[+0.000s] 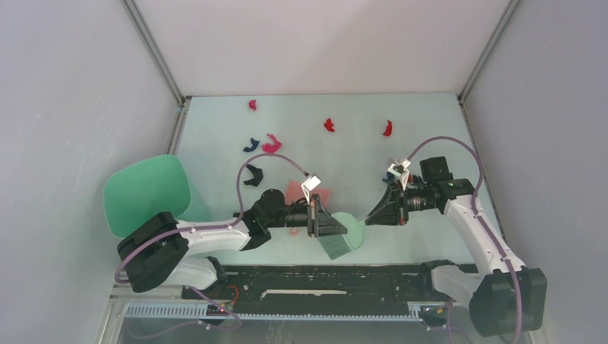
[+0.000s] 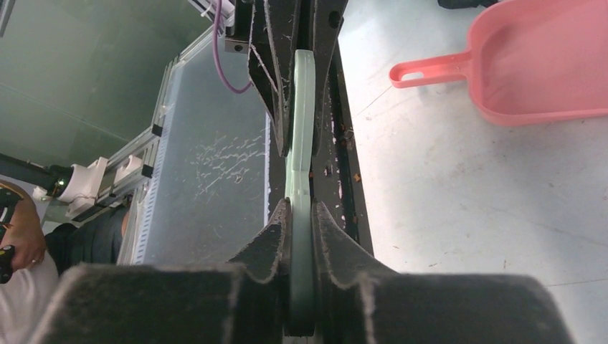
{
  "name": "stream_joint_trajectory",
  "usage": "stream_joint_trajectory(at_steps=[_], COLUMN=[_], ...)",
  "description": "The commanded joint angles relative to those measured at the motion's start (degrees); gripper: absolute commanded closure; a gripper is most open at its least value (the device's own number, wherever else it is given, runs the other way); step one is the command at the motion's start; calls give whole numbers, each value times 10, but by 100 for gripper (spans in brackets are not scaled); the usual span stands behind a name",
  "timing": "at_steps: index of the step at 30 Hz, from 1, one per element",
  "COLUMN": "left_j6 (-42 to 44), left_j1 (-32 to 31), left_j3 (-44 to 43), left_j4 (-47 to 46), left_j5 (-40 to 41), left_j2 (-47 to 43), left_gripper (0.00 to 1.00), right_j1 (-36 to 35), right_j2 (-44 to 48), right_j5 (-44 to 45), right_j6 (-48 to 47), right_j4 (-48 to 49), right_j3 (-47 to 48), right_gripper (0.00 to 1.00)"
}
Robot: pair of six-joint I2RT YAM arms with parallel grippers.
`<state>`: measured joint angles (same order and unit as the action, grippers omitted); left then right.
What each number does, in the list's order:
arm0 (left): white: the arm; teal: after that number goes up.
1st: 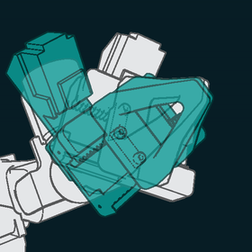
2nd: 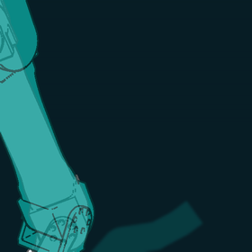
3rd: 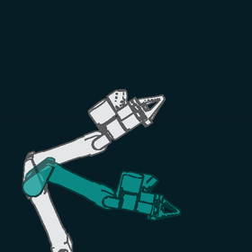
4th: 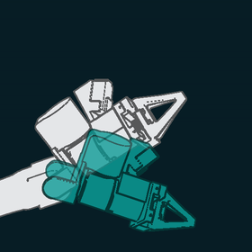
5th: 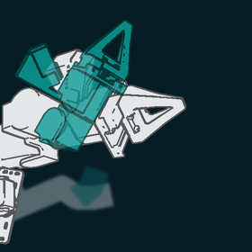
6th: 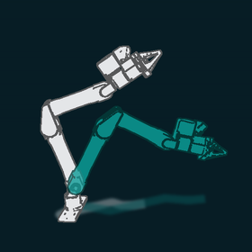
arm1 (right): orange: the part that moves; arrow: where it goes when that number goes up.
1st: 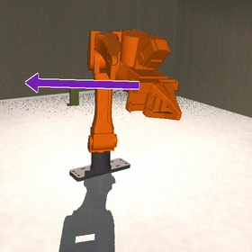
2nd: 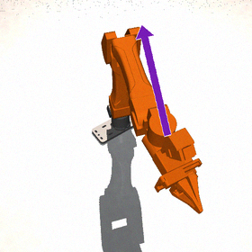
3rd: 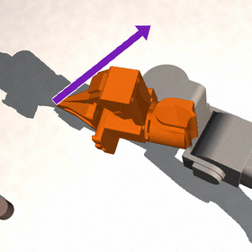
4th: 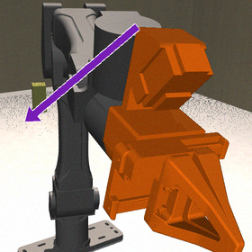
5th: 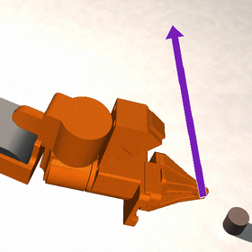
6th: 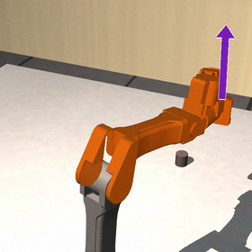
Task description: Sweep away the paper scraps from the table
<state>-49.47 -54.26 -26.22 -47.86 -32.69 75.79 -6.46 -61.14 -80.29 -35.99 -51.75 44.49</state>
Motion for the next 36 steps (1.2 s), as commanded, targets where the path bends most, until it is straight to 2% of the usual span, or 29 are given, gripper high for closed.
stream_joint_trajectory(at_steps=[1, 2, 4, 6, 7, 8, 11, 14, 17, 19, 22, 29, 36], left_j6=[-6, -5, 5, 42, 59, 75, 143, 206, 204, 190, 173, 159, 177], left_j1=[7, 8, 13, 13, 12, 11, -6, -42, -58, -62, -69, -72, -72], left_j3=[-8, -9, -17, -21, -21, -19, -34, -79, -114, -122, -102, -47, -65], left_j4=[-33, -23, 24, 100, 138, 169, 293, 434, 563, 610, 619, 566, 557], left_j5=[-3, 0, 14, 73, 106, 142, 261, 390, 493, 542, 568, 595, 551], left_j2=[6, 8, 8, -7, -21, -40, -94, -126, -128, -118, -108, -100, -32], left_gripper=[100, 97, 77, 56, 48, 44, 39, 35, 29, 25, 25, 25, 28], right_j1=[0, 0, 1, 4, 5, 8, 16, 23, 25, 29, 44, 52, 54], right_j2=[9, 8, 8, 11, 13, 14, 19, 24, 28, 34, 37, 37, 36], right_j5=[-6, -4, 2, 35, 64, 91, 151, 168, 212, 265, 293, 293, 297], right_j6=[-8, -2, 10, 43, 69, 93, 130, 140, 153, 182, 195, 192, 186], right_j4=[3, 8, 19, 50, 76, 103, 146, 158, 174, 200, 220, 218, 216], right_j3=[9, 9, 9, 8, 5, -1, -10, -10, -10, -13, -17, -17, -17], right_gripper=[93, 100, 100, 100, 100, 100, 100, 100, 100, 100, 100, 100, 100])
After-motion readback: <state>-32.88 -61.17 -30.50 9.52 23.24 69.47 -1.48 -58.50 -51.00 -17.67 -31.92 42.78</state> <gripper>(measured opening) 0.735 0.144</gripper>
